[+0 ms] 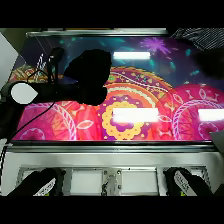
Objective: Fold the clothes and pants, and hang the long-sleeved shirts on hangers.
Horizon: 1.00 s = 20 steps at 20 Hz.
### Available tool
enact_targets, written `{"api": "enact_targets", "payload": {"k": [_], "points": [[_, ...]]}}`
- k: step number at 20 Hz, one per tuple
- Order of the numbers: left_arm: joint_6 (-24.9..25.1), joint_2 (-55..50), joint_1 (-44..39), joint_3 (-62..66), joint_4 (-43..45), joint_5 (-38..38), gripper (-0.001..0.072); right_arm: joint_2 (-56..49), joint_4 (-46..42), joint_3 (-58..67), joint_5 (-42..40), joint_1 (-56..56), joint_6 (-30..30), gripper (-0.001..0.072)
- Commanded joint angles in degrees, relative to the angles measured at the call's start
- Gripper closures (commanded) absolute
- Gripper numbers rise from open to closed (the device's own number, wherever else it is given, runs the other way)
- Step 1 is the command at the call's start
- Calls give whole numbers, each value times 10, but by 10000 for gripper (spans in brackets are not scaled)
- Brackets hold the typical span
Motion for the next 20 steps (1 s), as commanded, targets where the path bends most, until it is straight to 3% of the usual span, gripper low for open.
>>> {"api": "enact_targets", "payload": {"k": [1, 4, 6, 8, 20], "points": [[-1, 31, 0, -46, -5, 12, 690, -4, -173, -105, -57, 230, 58, 260], [-1, 53, 0, -64, -4, 13, 691, -8, -176, -180, -140, 342, 58, 260], [-1, 61, 0, -71, -5, 13, 690, -16, -176, -188, -142, 376, 57, 284], [-1, 62, 0, -73, -4, 11, 690, -23, -175, -189, -140, 385, 53, 667], [-1, 62, 0, -73, -4, 12, 690, -26, -175, -189, -140, 384, 52, 685]]}}
